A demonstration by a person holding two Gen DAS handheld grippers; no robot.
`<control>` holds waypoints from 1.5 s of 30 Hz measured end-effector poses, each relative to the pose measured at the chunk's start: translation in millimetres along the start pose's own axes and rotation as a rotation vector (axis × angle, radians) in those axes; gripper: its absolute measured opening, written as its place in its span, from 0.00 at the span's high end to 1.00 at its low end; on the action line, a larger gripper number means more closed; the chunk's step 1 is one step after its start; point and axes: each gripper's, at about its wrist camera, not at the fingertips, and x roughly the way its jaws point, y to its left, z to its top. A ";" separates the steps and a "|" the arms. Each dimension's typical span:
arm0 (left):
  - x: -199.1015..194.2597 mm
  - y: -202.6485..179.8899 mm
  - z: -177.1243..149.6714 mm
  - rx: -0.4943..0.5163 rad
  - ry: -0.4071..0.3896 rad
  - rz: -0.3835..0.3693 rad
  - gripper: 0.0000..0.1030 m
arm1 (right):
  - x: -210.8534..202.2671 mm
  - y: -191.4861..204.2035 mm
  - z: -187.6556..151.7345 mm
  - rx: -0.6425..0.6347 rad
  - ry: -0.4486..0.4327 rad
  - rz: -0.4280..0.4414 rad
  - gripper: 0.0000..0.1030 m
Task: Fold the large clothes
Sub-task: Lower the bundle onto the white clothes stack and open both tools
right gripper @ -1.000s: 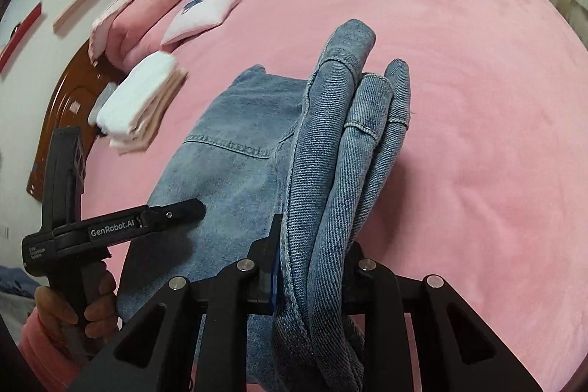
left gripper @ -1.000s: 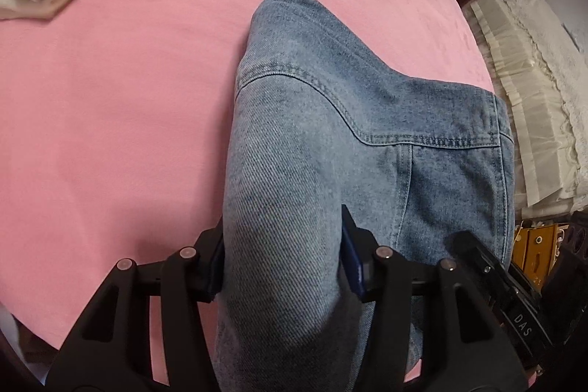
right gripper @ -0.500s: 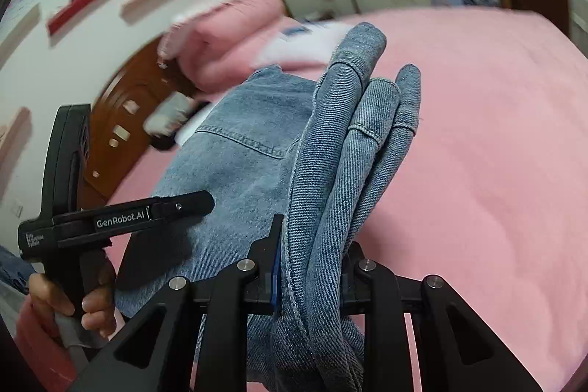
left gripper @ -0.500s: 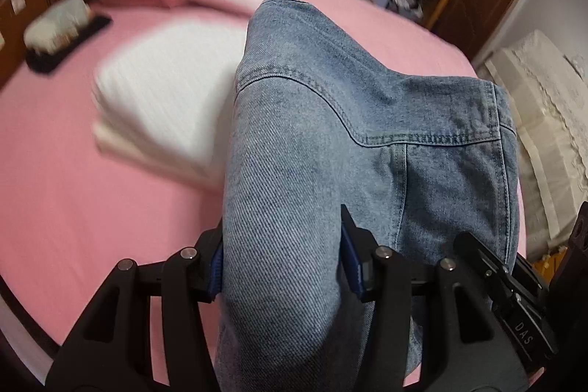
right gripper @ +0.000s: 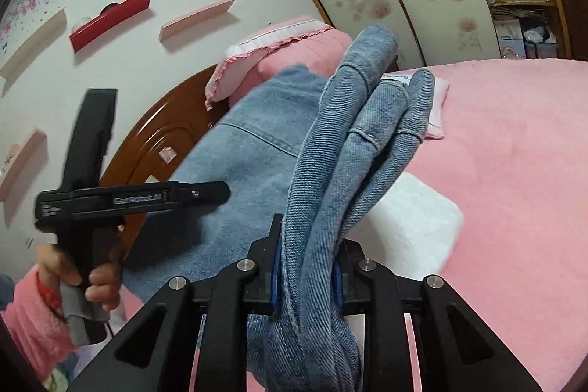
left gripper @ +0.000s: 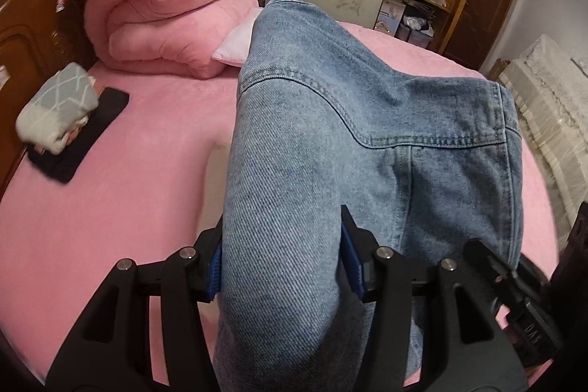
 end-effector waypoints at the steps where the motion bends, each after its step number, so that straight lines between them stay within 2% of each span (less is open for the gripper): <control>1: 26.2 15.8 0.7 0.016 0.001 0.024 0.51 | 32.0 -1.8 -6.0 0.007 0.010 -0.011 0.80; 2: 43.2 19.1 -10.2 0.020 0.011 0.045 0.50 | 61.0 -7.1 -13.2 0.012 0.043 -0.026 0.80; 3: 74.2 31.3 -16.0 0.012 0.068 0.076 0.50 | 93.1 -7.0 -21.9 -0.008 0.089 -0.047 0.80; 5: 105.5 48.4 -33.3 -0.035 0.137 0.067 0.42 | 136.1 -15.0 -39.7 -0.068 0.162 -0.127 0.80; 7: 114.2 71.9 -37.1 -0.089 0.095 -0.035 0.39 | 164.8 -37.0 -55.2 -0.083 0.191 -0.197 0.80; 8: 118.2 78.0 -32.7 -0.102 0.087 -0.070 0.38 | 170.3 -49.5 -60.3 -0.059 0.205 -0.198 0.78; 10: 123.9 82.6 -31.8 -0.069 0.085 -0.085 0.36 | 178.7 -69.1 -72.1 0.029 0.212 -0.137 0.74; 13: 125.3 91.3 -40.7 -0.024 0.048 -0.087 0.33 | 190.4 -70.8 -83.9 0.021 0.189 -0.127 0.71; 15: 122.1 95.2 -49.7 -0.056 0.025 -0.108 0.30 | 183.6 -83.6 -90.5 0.060 0.193 -0.131 0.62; 17: 119.7 97.0 -53.9 -0.080 0.010 -0.108 0.27 | 187.3 -98.7 -90.6 0.149 0.210 -0.130 0.40; 20: 103.7 84.0 -75.6 -0.077 -0.025 -0.087 0.25 | 161.7 -131.8 -86.1 0.179 0.203 -0.148 0.35; 23: 86.5 77.3 -88.1 -0.121 -0.096 -0.044 0.25 | 137.3 -137.6 -87.6 0.171 0.188 -0.165 0.32; 28: 33.1 53.9 -124.5 -0.241 -0.293 0.182 0.25 | 67.8 -141.4 -114.7 0.215 0.182 -0.175 0.27; 29: 18.9 42.5 -138.0 -0.272 -0.324 0.256 0.25 | 54.0 -144.5 -127.8 0.213 0.189 -0.181 0.26; 32: -3.8 17.0 -168.0 -0.339 -0.340 0.347 0.25 | -13.0 -159.8 -167.2 0.219 0.220 -0.218 0.25; 35: -25.8 -10.7 -210.6 -0.470 -0.323 0.286 0.26 | -63.6 -168.2 -217.7 0.253 0.287 -0.267 0.25; 38: -39.4 -53.3 -260.1 -0.529 -0.242 0.229 0.26 | -120.8 -176.8 -272.7 0.278 0.358 -0.310 0.25; 40: -46.3 -80.1 -285.9 -0.520 -0.193 0.220 0.26 | -159.0 -181.9 -303.6 0.270 0.396 -0.347 0.25; 43: -59.4 -136.3 -333.9 -0.435 -0.118 0.210 0.26 | -223.6 -189.8 -346.2 0.295 0.439 -0.374 0.24; 45: -67.6 -180.4 -374.3 -0.381 -0.050 0.172 0.26 | -275.5 -190.5 -377.2 0.305 0.447 -0.382 0.18</control>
